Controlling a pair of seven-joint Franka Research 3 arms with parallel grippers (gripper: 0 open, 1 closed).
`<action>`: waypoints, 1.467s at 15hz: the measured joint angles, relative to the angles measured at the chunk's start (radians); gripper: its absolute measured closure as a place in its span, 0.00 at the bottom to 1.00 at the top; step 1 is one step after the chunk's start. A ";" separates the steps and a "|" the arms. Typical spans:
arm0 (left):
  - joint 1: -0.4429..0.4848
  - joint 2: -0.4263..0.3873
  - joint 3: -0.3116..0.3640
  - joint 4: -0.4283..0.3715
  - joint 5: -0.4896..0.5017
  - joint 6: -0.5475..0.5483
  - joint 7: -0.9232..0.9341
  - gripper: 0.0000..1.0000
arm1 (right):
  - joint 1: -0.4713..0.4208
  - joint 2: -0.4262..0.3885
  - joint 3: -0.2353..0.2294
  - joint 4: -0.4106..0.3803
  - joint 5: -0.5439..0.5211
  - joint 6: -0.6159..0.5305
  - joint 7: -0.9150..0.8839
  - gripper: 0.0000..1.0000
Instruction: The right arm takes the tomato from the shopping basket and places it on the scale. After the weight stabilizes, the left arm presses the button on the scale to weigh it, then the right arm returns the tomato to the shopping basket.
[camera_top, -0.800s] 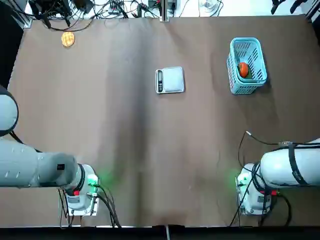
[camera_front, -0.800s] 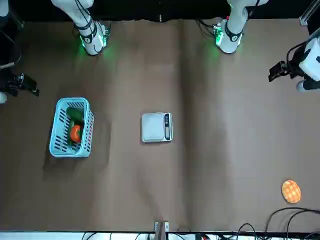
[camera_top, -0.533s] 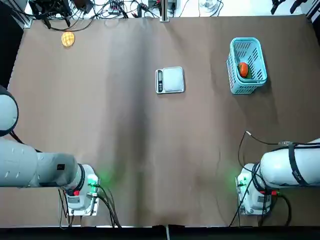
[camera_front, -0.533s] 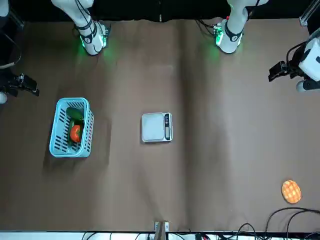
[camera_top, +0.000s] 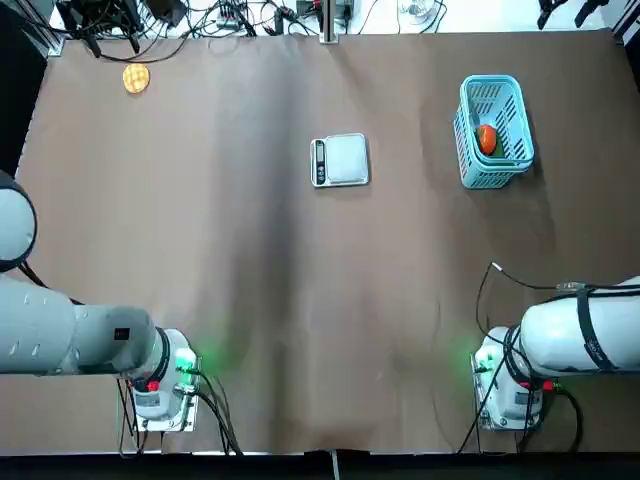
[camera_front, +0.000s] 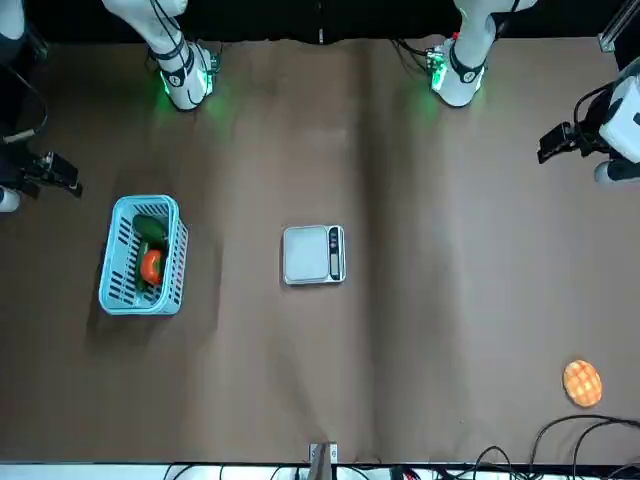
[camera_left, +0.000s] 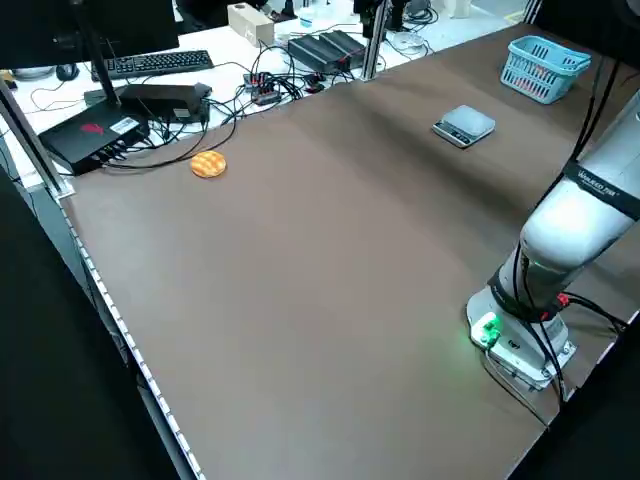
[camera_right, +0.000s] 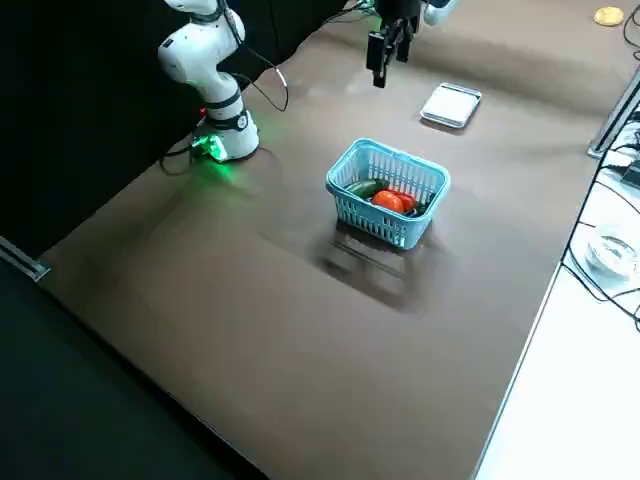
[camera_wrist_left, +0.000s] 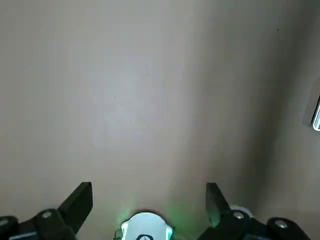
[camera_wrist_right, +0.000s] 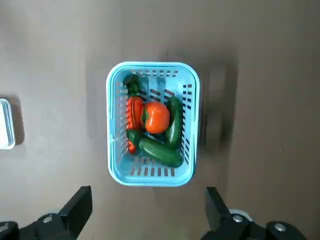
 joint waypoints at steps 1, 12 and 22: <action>0.000 0.000 0.002 0.000 0.000 0.000 0.002 0.00 | 0.001 0.002 0.001 -0.012 0.000 0.019 0.000 0.00; -0.007 0.019 -0.001 -0.004 0.012 0.000 0.228 0.00 | 0.029 0.061 0.002 -0.315 0.001 0.372 0.034 0.01; -0.017 0.077 -0.014 0.006 0.049 0.009 0.608 0.00 | 0.014 0.183 -0.004 -0.530 0.001 0.711 0.042 0.04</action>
